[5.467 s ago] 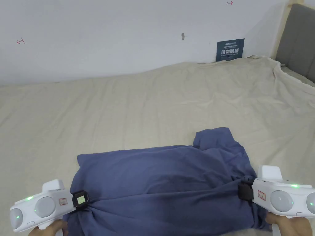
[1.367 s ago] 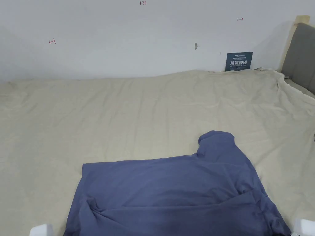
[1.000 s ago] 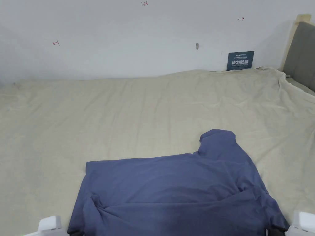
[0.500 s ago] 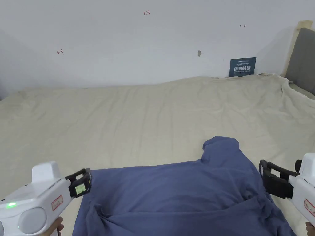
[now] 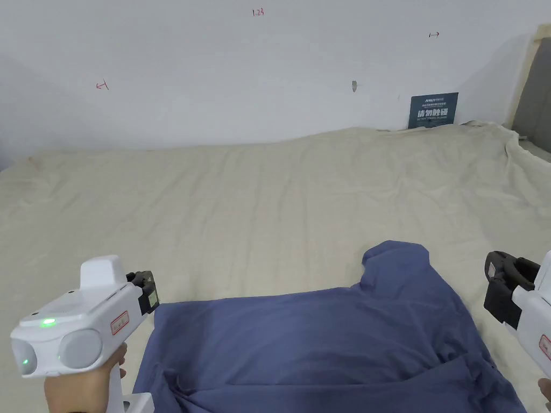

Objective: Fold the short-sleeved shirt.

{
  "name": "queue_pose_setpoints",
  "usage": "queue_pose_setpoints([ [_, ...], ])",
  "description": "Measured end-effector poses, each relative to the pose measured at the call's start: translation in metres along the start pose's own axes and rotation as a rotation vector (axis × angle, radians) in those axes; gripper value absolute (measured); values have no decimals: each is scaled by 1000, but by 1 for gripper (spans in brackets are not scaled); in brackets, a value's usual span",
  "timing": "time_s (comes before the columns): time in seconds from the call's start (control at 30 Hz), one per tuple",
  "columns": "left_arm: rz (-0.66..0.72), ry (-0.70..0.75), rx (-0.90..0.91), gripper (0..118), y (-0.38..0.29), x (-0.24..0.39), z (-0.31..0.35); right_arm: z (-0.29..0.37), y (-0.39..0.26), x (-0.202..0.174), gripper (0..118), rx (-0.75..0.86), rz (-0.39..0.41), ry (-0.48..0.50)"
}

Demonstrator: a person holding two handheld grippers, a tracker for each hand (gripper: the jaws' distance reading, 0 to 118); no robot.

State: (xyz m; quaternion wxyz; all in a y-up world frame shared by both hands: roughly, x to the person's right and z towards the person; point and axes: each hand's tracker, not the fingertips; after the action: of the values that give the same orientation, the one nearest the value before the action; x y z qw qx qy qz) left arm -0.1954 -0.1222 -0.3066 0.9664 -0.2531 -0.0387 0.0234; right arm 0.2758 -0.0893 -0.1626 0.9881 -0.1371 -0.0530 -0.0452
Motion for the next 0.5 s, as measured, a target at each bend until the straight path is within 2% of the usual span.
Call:
queue_pose_setpoints([
  [0.27, 30, 25, -258, 0, -3, -32, -116, -35, -8, 9, 0, -48, -9, -21],
  [0.3, 31, 30, -305, 4, -3, -36, -131, -41, -10, 11, 0, -58, -11, -26],
  [0.37, 51, 34, -355, 27, -6, -43, -157, -53, -13, 16, 0, -82, -23, -33],
  [0.4, 57, 27, -388, 48, -8, -46, -169, -57, -16, 18, 0, -89, -32, -39],
  [0.43, 66, 40, -411, 78, -10, -49, -182, -64, -19, 19, 0, -101, -35, -48],
  [0.47, 65, 60, -437, 90, -11, -50, -192, -69, -21, 20, 0, -116, -39, -56],
  [0.5, 55, 72, -469, 92, -12, -50, -201, -73, -23, 21, 0, -126, -51, -64],
])
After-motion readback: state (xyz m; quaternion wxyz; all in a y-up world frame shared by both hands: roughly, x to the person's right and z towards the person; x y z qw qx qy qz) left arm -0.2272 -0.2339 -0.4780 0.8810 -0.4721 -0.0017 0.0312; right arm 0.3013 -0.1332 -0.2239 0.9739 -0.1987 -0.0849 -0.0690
